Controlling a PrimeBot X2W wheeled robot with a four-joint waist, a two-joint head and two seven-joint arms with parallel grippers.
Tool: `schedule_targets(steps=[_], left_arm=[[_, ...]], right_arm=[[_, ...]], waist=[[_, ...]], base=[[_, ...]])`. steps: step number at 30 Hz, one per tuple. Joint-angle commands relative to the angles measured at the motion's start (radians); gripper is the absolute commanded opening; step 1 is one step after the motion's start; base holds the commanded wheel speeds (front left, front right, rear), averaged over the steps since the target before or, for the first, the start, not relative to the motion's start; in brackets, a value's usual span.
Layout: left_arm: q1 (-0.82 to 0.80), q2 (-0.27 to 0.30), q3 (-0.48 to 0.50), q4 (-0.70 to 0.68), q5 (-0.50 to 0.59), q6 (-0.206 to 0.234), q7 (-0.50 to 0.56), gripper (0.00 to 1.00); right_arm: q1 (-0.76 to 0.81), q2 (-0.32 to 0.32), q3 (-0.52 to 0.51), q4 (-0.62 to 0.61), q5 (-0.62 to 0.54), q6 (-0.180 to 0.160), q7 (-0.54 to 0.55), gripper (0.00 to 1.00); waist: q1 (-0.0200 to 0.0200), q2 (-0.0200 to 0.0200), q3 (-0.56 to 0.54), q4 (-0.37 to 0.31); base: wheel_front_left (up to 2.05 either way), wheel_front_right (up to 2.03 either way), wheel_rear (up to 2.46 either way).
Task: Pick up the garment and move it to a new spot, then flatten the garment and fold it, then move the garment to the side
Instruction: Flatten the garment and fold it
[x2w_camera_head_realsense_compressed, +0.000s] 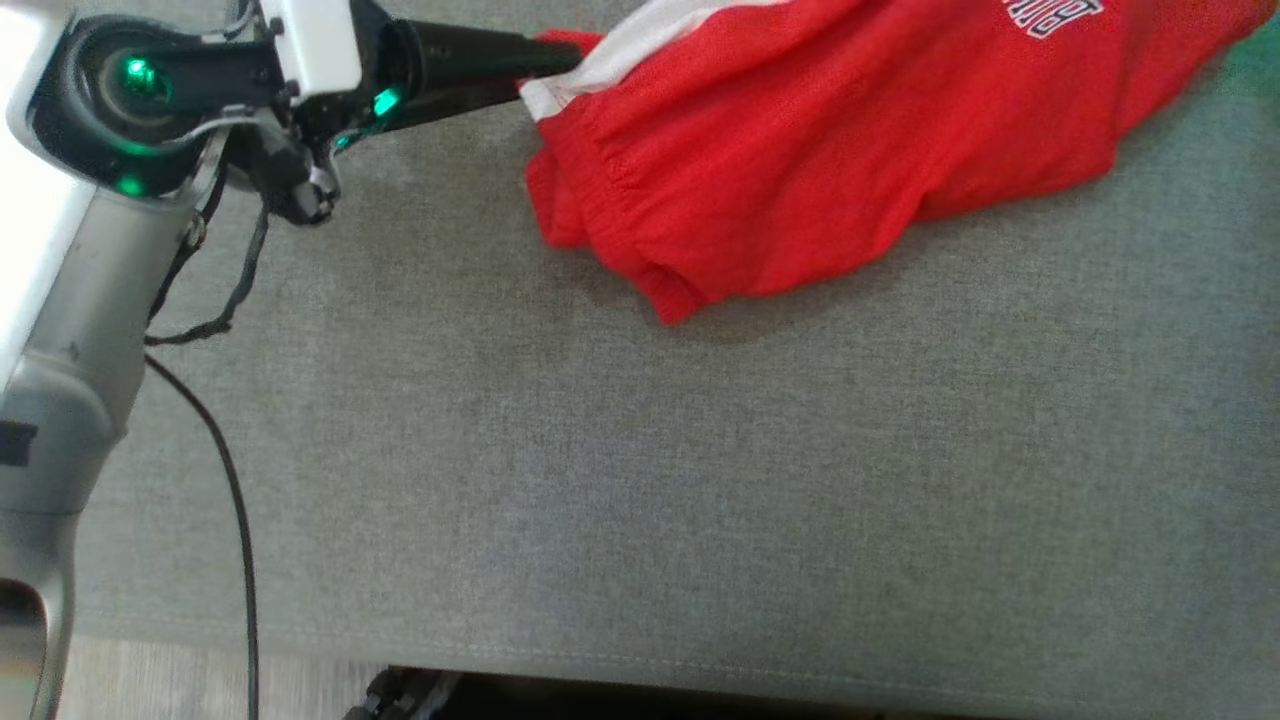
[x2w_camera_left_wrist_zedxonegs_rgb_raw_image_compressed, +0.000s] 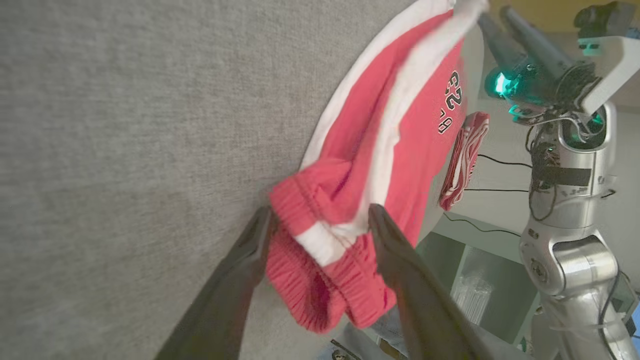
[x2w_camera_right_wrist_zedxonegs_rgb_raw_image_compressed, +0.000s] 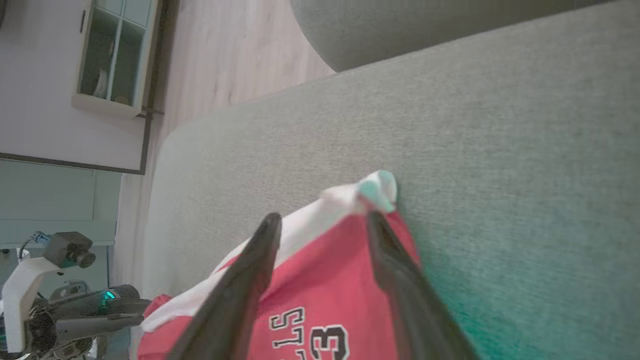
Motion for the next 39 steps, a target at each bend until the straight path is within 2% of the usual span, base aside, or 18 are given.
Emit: schedule_targets(steps=[1,6,10,14,16,21,22,23,28,29,32,34,37,39], left_arm=[[-0.039,0.055,0.037,-0.016,0.019,-0.011,0.001,1.00],[-0.032,0.084,0.019,0.009,0.057,-0.030,-0.005,1.00],[-0.029,0.106,0.012,0.003,0.115,-0.087,-0.067,1.00],[-0.005,0.113,0.034,-0.015,0.223,-0.176,-0.275,1.00],[0.022,0.114,0.046,-0.022,0.306,-0.192,-0.428,1.00],[0.136,0.096,0.054,-0.067,0.529,-0.141,-0.823,1.00],[0.136,0.096,0.054,-0.067,0.529,-0.141,-0.823,1.00],[0.167,0.088,0.051,-0.086,0.562,-0.127,-0.888,1.00],[0.338,0.036,0.028,-0.190,0.715,-0.020,-1.173,1.00],[0.399,0.010,0.020,-0.224,0.776,0.029,-1.223,1.00],[0.490,-0.040,0.031,-0.272,0.869,0.090,-1.243,1.00],[0.550,-0.083,0.065,-0.316,0.950,0.115,-1.244,1.00],[0.654,-0.161,0.127,-0.361,1.027,0.117,-1.244,1.00],[0.712,-0.203,0.158,-0.369,1.066,0.096,-1.244,1.00]], right_arm=[[0.002,0.007,-0.020,-0.035,0.000,0.007,-0.020,1.00],[0.063,0.011,-0.037,-0.115,0.004,0.007,-0.105,1.00],[0.127,-0.004,-0.055,-0.204,-0.029,0.007,-0.255,1.00],[0.215,-0.024,-0.062,-0.274,-0.093,0.007,-0.463,1.00],[0.264,-0.032,-0.061,-0.282,-0.122,0.007,-0.565,1.00],[0.370,-0.048,-0.031,-0.211,-0.192,0.007,-0.744,1.00],[0.370,-0.048,-0.031,-0.211,-0.192,0.007,-0.744,1.00],[0.386,-0.048,-0.026,-0.185,-0.196,0.007,-0.761,1.00],[0.416,-0.041,0.013,-0.049,-0.216,0.007,-0.768,1.00],[0.415,-0.041,0.034,-0.003,-0.220,0.007,-0.735,1.00],[0.398,-0.047,0.058,0.071,-0.227,0.007,-0.684,1.00],[0.382,-0.049,0.075,0.118,-0.231,0.007,-0.641,1.00],[0.355,-0.052,0.104,0.191,-0.244,0.007,-0.558,1.00],[0.336,-0.045,0.110,0.242,-0.239,0.007,-0.503,1.00]], waist=[[-0.0002,0.0000,-0.013,0.000],[-0.0002,0.0000,-0.065,-0.002],[-0.0002,0.0000,-0.120,0.001],[-0.0002,0.0000,-0.176,0.004],[-0.0002,0.0000,-0.204,0.007],[-0.0002,0.0000,-0.247,0.032],[-0.0002,0.0000,-0.247,0.032],[-0.0002,0.0000,-0.251,0.039],[-0.0002,0.0000,-0.253,0.083],[-0.0002,0.0000,-0.249,0.103],[-0.0002,0.0000,-0.239,0.130],[-0.0002,0.0000,-0.233,0.149],[-0.0002,0.0000,-0.225,0.172],[-0.0002,0.0000,-0.221,0.185]], base=[[0.00,0.00,0.00],[0.00,0.00,0.00],[0.00,0.00,0.00],[0.00,0.00,0.00],[0.00,0.00,0.00],[0.00,0.00,0.00],[0.00,0.00,0.00],[0.00,0.00,0.00],[0.00,0.00,0.00],[0.00,0.00,0.00],[0.00,0.00,0.00],[0.00,0.00,0.00],[0.00,0.00,0.00],[0.00,0.00,0.00]])
